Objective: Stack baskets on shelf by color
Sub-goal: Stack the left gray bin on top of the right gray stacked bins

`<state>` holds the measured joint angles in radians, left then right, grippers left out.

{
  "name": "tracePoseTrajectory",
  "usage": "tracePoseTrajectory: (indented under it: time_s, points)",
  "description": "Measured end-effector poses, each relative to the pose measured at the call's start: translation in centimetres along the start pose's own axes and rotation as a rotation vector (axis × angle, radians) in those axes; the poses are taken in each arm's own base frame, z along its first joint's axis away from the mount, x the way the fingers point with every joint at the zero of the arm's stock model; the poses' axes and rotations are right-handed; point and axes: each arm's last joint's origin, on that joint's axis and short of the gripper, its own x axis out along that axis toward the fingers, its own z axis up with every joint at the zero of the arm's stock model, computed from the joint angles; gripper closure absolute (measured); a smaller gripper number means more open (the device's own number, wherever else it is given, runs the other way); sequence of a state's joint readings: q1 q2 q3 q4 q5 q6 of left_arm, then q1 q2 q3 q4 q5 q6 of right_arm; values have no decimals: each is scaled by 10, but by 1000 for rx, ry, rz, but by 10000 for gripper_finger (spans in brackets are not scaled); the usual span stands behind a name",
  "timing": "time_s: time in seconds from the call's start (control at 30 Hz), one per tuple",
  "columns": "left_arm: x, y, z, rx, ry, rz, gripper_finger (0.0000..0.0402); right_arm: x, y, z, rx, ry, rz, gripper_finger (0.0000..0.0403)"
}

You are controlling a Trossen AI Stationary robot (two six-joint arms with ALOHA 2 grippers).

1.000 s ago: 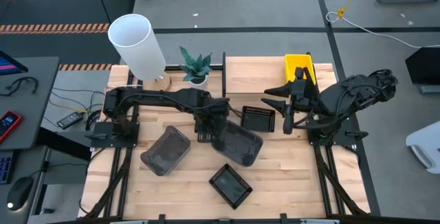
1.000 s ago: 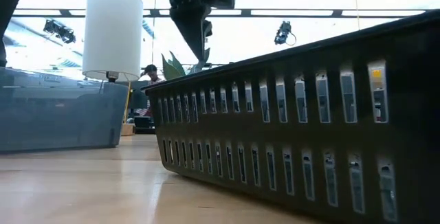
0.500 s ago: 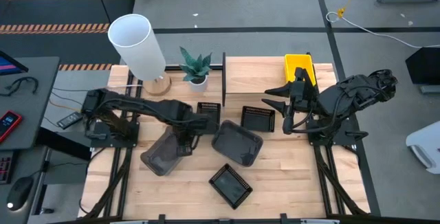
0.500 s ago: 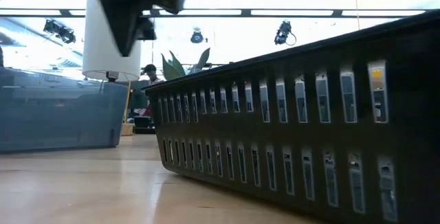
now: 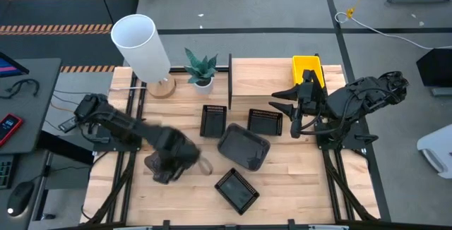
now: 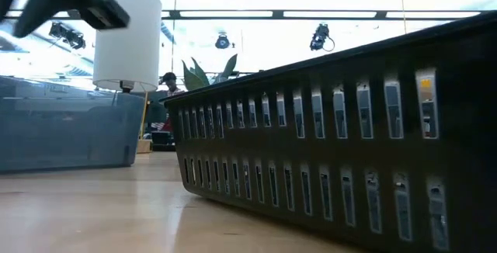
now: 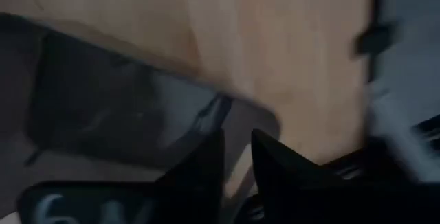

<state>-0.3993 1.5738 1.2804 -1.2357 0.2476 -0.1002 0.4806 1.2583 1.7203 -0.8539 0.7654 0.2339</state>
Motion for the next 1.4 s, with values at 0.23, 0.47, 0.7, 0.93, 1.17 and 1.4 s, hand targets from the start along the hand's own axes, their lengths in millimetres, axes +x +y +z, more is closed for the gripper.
tracePoseTrajectory:
  time_s: [0.23,0.47,0.7,0.93,1.17,1.4]
  points:
    - [14,-40,-20,161,153,107,232,1,3,-4,29,7,7,281]
    - [37,-52,-39,148,264,90,227,12,11,-15,35,9,4,281]
    - [57,-56,-52,189,311,142,243,17,16,-16,35,-20,13,281]
    - [58,-55,-33,46,164,-7,267,17,17,-13,10,-51,19,281]
    - [51,-41,2,-166,-124,-90,299,17,17,-13,-15,-51,19,281]
    - [40,-15,25,-310,-348,-64,329,17,16,-13,-18,-51,18,281]
